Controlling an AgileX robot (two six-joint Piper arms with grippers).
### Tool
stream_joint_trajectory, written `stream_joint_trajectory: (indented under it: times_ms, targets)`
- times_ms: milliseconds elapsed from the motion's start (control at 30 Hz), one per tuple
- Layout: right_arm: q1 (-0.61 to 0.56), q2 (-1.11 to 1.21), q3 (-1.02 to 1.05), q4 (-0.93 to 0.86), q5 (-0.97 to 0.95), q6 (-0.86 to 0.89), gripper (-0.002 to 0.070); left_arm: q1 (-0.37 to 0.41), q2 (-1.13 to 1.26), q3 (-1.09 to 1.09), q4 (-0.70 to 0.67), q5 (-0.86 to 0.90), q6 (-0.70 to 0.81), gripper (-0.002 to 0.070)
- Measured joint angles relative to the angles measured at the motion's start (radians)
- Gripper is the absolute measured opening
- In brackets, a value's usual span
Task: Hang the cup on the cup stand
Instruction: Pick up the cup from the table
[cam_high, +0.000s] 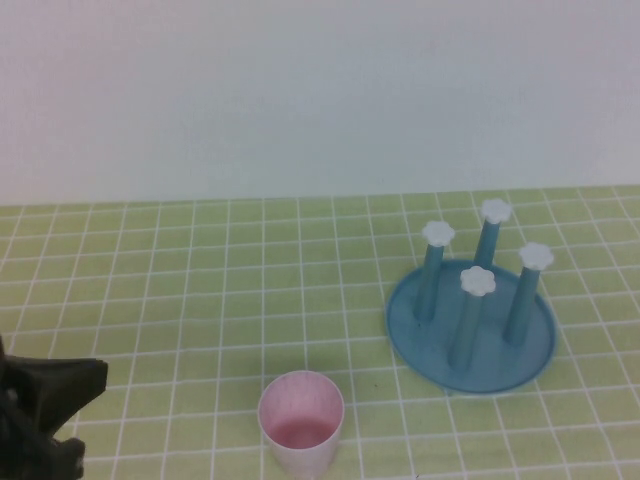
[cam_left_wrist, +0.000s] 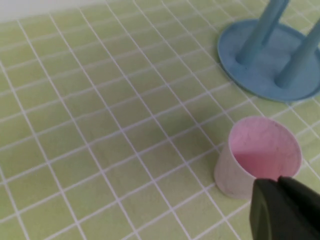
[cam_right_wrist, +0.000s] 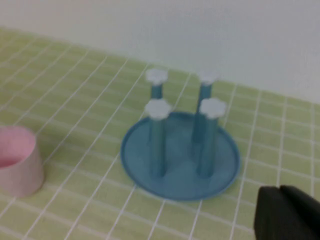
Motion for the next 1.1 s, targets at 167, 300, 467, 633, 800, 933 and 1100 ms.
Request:
stream_joint_trajectory:
  times_ms: [167, 300, 467, 633, 800, 933, 1100]
  targets:
    - [0.054, 0.197, -0.118, 0.042, 0.139, -0.056, -0.0001, 0.0, 0.135, -0.081, 0.009, 0.065, 0.0, -0.0002]
    - [0.054, 0.342, -0.202, 0.13, 0.236, -0.076, -0.0002, 0.0, 0.211, -0.121, -0.021, 0.083, 0.0, -0.0002]
    - [0.055, 0.526, -0.242, 0.235, 0.318, -0.135, -0.0002, -0.014, 0.279, -0.142, -0.041, 0.083, 0.008, 0.0011]
    - [0.055, 0.666, -0.243, 0.274, 0.342, -0.171, -0.0002, -0.14, 0.366, -0.172, 0.032, 0.056, -0.035, 0.0064]
    - [0.055, 0.732, -0.244, 0.316, 0.354, -0.228, -0.0002, -0.304, 0.472, -0.235, 0.298, -0.012, -0.273, 0.0076]
    - [0.055, 0.736, -0.244, 0.322, 0.358, -0.237, -0.0002, -0.377, 0.568, -0.296, 0.426, -0.058, -0.404, 0.0089]
    - [0.056, 0.736, -0.244, 0.324, 0.36, -0.253, -0.0002, -0.423, 0.686, -0.378, 0.426, -0.04, -0.438, 0.0241]
